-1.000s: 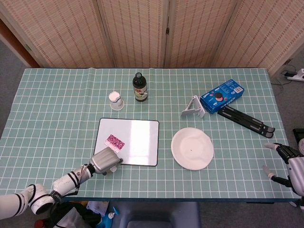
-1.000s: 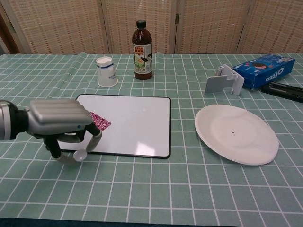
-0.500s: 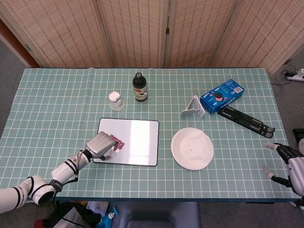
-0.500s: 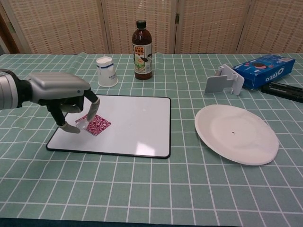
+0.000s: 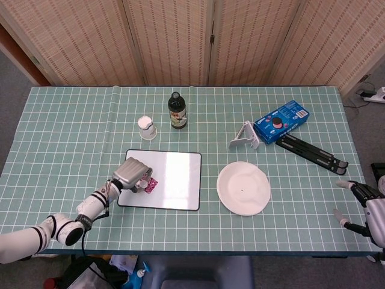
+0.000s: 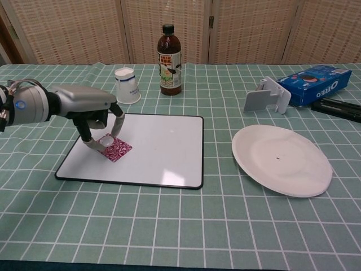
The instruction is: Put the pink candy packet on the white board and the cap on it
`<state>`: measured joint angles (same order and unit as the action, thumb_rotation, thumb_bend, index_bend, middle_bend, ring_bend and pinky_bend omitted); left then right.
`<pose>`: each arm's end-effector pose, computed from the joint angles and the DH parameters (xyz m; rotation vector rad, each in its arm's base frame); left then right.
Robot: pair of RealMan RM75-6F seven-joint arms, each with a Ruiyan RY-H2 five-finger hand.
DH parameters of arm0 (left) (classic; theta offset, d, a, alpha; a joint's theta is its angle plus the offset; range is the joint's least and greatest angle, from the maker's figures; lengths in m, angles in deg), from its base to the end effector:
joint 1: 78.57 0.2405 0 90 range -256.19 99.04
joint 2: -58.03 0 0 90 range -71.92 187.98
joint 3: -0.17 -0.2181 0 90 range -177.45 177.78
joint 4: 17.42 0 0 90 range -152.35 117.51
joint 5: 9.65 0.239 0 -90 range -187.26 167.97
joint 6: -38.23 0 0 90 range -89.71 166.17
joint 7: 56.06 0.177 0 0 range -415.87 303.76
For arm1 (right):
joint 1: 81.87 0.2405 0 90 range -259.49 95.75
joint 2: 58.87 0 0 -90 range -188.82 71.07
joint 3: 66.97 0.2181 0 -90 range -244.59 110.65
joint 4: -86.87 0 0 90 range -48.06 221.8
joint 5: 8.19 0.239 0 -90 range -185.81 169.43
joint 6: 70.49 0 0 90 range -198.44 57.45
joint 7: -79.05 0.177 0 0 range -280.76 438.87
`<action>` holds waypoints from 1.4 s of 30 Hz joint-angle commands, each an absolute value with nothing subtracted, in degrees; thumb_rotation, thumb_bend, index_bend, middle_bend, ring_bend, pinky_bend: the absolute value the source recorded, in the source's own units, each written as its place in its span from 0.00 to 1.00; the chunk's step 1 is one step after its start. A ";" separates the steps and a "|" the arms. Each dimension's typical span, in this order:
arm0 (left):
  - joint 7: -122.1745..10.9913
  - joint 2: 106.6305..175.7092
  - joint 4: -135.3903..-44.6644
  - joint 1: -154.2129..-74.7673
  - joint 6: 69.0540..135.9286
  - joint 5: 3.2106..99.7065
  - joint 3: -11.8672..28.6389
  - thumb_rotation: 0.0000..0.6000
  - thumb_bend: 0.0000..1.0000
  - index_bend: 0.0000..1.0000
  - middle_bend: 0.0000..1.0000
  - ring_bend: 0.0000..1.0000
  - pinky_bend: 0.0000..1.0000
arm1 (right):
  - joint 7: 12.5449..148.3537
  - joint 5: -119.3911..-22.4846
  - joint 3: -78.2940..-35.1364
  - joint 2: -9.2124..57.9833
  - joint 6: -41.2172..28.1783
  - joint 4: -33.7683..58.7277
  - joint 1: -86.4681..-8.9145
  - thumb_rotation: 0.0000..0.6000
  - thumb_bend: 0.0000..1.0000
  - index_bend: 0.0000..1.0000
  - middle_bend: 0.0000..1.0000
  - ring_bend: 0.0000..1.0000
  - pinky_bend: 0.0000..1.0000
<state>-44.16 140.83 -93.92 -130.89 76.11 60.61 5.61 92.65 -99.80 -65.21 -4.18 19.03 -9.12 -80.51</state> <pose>-0.1266 0.3863 -0.0622 -2.1777 -0.7816 -0.6748 -0.2837 -0.1910 0.1590 1.3616 -0.9658 1.0524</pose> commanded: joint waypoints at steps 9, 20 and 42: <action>-39.42 143.39 -91.85 -132.78 74.67 55.42 5.67 1.00 0.26 0.51 0.95 0.95 1.00 | 92.89 -99.47 -65.26 -4.43 19.40 -9.06 -80.95 1.00 0.24 0.26 0.30 0.30 0.38; -38.56 142.19 -93.31 -132.65 75.64 52.75 5.53 1.00 0.26 0.35 0.95 0.95 1.00 | 93.30 -99.44 -65.21 -4.41 19.56 -8.71 -81.08 1.00 0.24 0.26 0.30 0.30 0.38; -43.84 124.48 -116.34 -111.39 106.36 49.98 6.29 1.00 0.26 0.31 0.45 0.42 0.46 | 93.14 -99.84 -64.88 -4.27 17.03 -8.24 -79.18 1.00 0.24 0.26 0.30 0.30 0.38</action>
